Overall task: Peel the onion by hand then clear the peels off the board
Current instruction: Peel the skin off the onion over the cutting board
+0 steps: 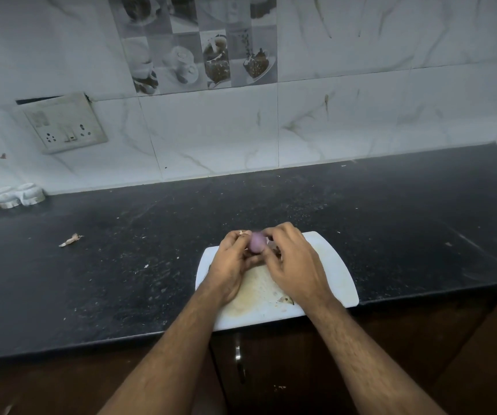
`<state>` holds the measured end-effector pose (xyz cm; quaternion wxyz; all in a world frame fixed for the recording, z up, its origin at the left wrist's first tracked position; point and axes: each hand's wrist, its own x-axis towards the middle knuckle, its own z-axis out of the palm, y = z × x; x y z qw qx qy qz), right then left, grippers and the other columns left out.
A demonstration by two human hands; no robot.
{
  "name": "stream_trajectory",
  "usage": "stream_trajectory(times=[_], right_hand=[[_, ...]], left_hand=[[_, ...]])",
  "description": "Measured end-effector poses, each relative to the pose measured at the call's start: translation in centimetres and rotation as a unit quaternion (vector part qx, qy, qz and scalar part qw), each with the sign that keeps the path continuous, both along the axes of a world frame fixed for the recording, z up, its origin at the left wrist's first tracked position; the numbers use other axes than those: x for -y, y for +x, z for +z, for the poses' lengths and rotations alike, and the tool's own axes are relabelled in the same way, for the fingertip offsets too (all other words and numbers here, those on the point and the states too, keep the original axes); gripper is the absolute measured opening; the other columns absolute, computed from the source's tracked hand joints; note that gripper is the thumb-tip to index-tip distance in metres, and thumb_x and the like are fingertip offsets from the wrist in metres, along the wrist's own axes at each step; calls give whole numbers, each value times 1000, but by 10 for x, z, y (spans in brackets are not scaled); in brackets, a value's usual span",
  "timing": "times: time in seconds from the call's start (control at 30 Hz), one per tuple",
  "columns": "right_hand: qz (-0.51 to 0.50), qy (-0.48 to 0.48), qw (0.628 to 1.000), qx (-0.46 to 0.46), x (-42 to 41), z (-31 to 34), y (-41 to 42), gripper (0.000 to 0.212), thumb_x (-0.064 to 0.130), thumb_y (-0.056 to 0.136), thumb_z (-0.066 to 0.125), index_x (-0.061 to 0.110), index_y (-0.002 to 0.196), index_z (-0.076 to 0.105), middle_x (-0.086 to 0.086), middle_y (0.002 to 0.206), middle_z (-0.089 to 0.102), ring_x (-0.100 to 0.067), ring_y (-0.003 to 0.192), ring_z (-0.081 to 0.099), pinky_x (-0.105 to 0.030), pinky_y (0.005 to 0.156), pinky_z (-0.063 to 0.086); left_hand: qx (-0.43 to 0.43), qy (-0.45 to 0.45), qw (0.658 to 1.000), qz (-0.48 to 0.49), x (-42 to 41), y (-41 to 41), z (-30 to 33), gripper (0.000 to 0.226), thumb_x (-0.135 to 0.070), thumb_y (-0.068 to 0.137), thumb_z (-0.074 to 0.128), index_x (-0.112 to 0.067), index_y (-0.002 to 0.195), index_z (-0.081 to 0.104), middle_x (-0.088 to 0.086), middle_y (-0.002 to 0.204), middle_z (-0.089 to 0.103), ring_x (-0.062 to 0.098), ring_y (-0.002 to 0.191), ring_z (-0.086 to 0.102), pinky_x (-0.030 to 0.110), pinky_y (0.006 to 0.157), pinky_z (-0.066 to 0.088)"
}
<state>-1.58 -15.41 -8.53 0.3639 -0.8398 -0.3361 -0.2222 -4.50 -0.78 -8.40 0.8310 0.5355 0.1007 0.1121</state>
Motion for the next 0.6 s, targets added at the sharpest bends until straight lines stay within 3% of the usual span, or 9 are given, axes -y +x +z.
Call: stream_trajectory(times=[0.13,0.23,0.37,0.47,0.6], right_hand=[[-17,-6,1000,16,0,-4,6,12,32,100,64,20,98,61,11,96,55,-10,87,50,-28,67,47],[-33,-21,997,59,1,-4,4,17,23,98,65,18,85,56,9,85,52,-13,78,47,-32,59,45],[-36,-82,991,98,-2,-4,3,12,22,99,63,21,90,55,8,85,53,-12,75,44,-29,60,38],[13,-124,989,85,-4,-8,3,5,29,101,59,26,100,55,9,93,56,-15,85,53,-32,64,47],[-7,-52,998,36,-1,-3,-2,10,26,93,57,24,86,50,13,81,48,-8,75,43,-24,62,34]], left_hand=[[3,18,999,-29,2,-2,2,15,-17,108,54,-3,110,56,11,87,76,19,80,76,33,74,64],[1,27,999,-32,2,-2,2,16,-19,108,54,-3,108,56,9,83,75,22,83,76,34,76,64],[-7,42,999,-11,1,1,-2,15,-19,108,54,-4,108,56,5,80,70,18,77,72,30,72,62],[-9,34,999,19,-1,2,-4,15,-20,108,54,-6,107,57,7,82,66,14,72,68,26,64,60],[7,36,999,17,0,0,-3,15,-19,109,52,-5,107,55,8,84,64,15,74,69,26,68,60]])
